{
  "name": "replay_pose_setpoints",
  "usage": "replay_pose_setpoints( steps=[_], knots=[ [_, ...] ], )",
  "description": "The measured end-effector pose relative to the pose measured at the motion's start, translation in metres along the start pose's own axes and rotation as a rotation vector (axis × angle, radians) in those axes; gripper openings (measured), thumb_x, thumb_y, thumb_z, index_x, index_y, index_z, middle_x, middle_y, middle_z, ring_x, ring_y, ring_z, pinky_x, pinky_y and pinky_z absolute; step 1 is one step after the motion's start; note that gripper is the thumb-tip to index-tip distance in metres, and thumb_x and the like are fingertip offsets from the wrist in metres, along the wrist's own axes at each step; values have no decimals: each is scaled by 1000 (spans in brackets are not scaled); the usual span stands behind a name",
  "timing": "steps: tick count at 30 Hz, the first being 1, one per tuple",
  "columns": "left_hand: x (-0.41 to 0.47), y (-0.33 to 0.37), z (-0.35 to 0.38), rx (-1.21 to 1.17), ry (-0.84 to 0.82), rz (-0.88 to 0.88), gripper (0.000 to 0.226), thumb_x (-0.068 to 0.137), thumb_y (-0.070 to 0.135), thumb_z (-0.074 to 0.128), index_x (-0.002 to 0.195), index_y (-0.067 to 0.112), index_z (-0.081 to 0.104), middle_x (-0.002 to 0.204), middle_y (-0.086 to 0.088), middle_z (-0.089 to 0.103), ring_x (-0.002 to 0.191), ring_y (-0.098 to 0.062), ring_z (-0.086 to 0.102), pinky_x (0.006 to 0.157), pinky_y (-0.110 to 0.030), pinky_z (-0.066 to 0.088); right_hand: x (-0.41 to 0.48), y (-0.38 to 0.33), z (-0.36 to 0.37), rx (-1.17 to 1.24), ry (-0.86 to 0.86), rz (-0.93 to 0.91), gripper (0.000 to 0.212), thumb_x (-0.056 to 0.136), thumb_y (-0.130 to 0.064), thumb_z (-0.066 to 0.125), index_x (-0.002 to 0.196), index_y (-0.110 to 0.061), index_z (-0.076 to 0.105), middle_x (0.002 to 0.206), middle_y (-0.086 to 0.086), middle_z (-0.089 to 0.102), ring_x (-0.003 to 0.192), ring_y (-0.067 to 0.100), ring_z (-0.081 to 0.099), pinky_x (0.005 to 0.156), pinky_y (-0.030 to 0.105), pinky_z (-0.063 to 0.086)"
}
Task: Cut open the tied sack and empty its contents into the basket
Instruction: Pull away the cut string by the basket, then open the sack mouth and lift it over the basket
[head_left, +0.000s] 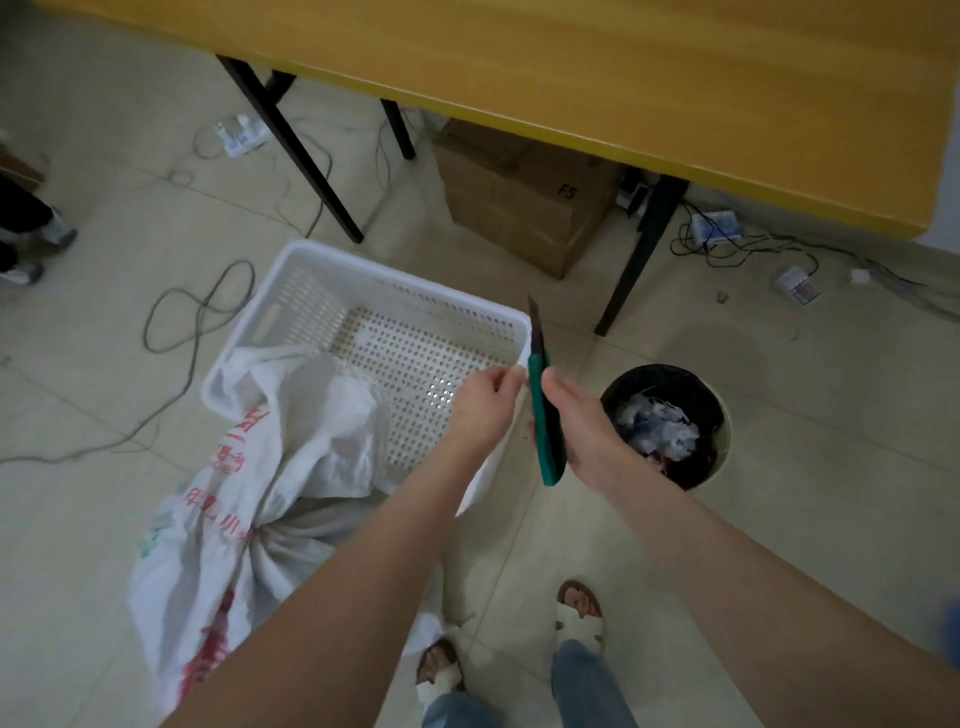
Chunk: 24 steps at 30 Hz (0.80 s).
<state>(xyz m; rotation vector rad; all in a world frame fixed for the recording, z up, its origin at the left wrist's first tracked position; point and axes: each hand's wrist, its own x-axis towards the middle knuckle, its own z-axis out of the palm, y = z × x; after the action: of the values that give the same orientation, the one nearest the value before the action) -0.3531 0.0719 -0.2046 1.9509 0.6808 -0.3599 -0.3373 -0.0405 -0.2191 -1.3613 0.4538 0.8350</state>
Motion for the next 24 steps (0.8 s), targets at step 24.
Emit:
replay_pose_setpoints(
  steps=[24],
  knots=[
    [-94, -129, -201, -509, 2, -68, 40, 102, 23, 29, 94, 11, 65, 79, -15, 57, 41, -13, 40, 38, -21, 31, -85, 84, 239, 181, -241, 121, 22, 87, -6, 37, 91, -5, 58, 65, 10, 53, 54, 22, 50, 55, 34, 42]
  ],
)
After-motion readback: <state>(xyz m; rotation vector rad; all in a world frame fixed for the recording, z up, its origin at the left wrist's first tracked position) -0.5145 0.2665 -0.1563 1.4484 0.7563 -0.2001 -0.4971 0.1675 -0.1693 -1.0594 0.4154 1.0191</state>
